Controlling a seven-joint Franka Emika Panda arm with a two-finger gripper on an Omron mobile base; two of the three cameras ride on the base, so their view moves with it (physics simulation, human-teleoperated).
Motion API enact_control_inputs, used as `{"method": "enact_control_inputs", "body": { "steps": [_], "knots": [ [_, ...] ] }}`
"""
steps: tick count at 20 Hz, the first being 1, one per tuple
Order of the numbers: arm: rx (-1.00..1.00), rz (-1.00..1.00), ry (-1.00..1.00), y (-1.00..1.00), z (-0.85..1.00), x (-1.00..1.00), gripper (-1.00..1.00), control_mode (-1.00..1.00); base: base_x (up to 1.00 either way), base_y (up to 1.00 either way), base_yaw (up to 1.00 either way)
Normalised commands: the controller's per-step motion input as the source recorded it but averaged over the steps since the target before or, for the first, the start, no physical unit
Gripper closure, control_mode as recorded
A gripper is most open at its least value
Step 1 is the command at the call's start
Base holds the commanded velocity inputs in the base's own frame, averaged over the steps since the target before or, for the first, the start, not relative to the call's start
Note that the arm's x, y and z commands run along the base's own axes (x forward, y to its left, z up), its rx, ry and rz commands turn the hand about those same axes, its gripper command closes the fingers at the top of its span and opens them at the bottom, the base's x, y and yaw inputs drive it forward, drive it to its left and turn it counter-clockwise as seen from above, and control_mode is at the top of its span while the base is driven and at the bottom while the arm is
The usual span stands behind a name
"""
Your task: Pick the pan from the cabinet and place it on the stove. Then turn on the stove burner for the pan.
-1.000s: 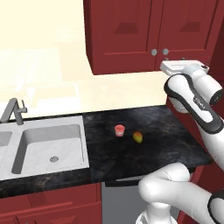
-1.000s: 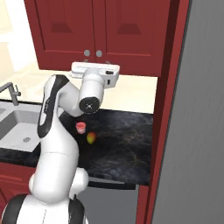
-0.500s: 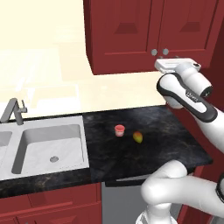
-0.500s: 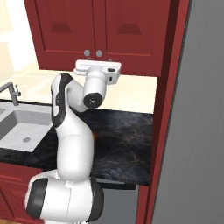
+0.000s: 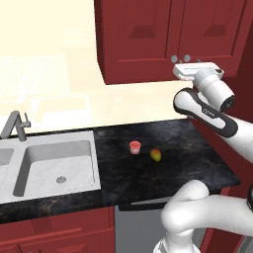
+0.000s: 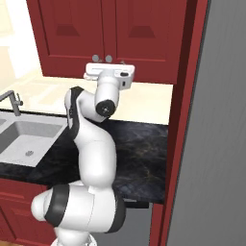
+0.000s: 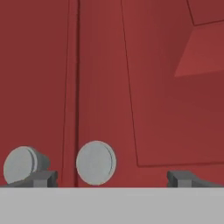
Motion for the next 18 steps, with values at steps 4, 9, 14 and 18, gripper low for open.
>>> {"method": "enact_control_inputs", "body": {
  "steps": [4, 9, 14, 18],
  "knots": [
    [-0.01, 0.0, -0.01, 0.0, 0.2, 0.1, -1.0, -1.0, 0.0, 0.0, 0.0],
    [-0.01, 0.0, 0.0, 0.0, 0.07, 0.13, -1.0, -1.0, 0.0, 0.0, 0.0],
    [-0.01, 0.0, 0.0, 0.0, 0.09, 0.1, -1.0, -1.0, 0.0, 0.0, 0.0],
    [-0.01, 0.0, -0.04, 0.0, 0.21, 0.0, -1.0, -1.0, 0.0, 0.0, 0.0]
  ]
}}
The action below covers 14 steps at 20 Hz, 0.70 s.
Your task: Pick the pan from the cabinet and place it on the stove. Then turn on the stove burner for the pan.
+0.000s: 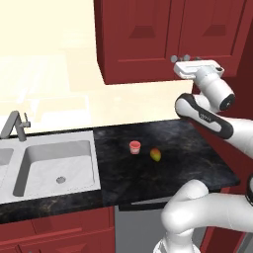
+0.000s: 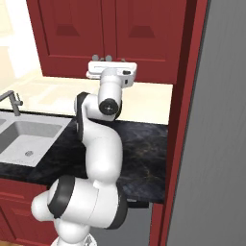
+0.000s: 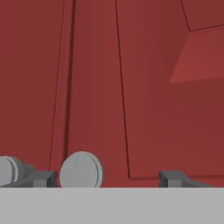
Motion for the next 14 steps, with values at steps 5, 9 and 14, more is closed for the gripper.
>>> {"method": "enact_control_inputs", "body": {
  "steps": [5, 9, 14],
  "knots": [
    [-0.03, 0.0, -0.09, 0.01, 0.19, 0.0, -1.0, -1.0, 0.0, 0.0, 0.0],
    [-0.04, 0.0, -0.06, 0.0, 0.15, 0.0, -1.0, -1.0, 0.0, 0.0, 0.0],
    [-0.07, 0.0, 0.0, 0.05, -0.04, 0.0, -1.0, -1.0, 0.0, 0.0, 0.0]
  ]
}}
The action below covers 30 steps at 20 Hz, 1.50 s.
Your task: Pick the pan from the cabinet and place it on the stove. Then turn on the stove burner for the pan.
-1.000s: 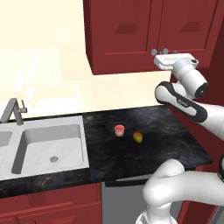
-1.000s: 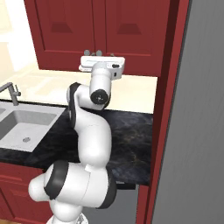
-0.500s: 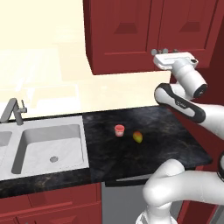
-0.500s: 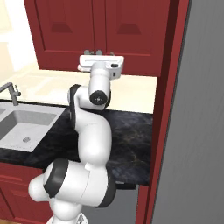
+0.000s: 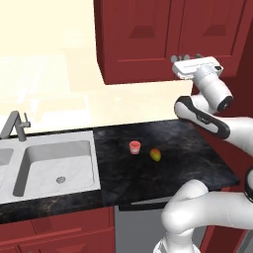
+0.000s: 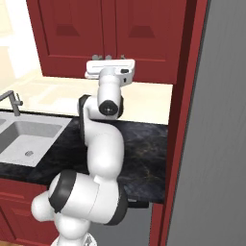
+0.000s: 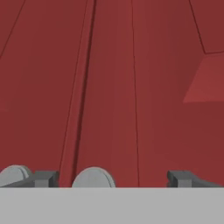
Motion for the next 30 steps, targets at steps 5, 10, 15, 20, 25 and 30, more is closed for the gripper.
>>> {"method": "enact_control_inputs", "body": {
  "steps": [5, 10, 15, 20, 25, 30],
  "knots": [
    [-0.03, 0.0, 0.0, 0.02, -0.06, 0.0, -1.0, -1.0, 0.0, 0.0, 0.0],
    [-0.05, 0.0, 0.0, 0.09, 0.0, 0.0, 1.0, -1.0, 0.0, 0.0, 0.0],
    [-0.06, 0.0, 0.0, 0.22, 0.0, 0.0, 1.0, -1.0, 0.0, 0.0, 0.0],
    [-0.03, 0.0, 0.0, 0.05, 0.0, 0.0, 1.0, -1.0, 0.0, 0.0, 0.0],
    [0.0, 0.0, 0.0, -0.21, 0.0, -0.07, 1.0, -1.0, 0.0, 0.0, 0.0],
    [0.0, 0.0, -0.01, -0.71, 0.04, -0.51, 1.0, -1.0, 0.0, 0.0, 0.0]
  ]
}}
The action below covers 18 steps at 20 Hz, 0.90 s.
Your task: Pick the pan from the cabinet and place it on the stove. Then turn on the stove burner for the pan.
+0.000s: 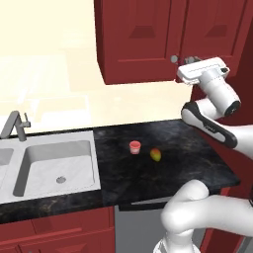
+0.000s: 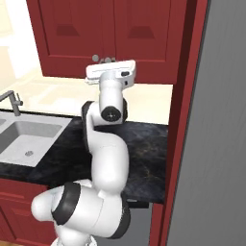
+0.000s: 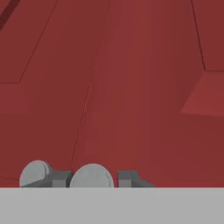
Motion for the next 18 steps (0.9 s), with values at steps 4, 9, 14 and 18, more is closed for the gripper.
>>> {"method": "enact_control_inputs", "body": {
  "steps": [4, 9, 14, 18],
  "knots": [
    [0.0, 0.0, 0.0, -0.9, 0.15, -0.65, 1.0, -1.0, 0.0, 0.0, 0.0],
    [0.0, 0.0, 0.0, -0.9, 0.12, -0.62, 1.0, -1.0, 0.0, 0.0, 0.0],
    [0.0, 0.0, 0.01, -0.88, 0.06, -0.59, 1.0, -1.0, 0.0, 0.0, 0.0],
    [0.0, 0.0, 0.01, -0.87, 0.03, -0.52, 1.0, -1.0, 0.0, 0.0, 0.0]
  ]
}}
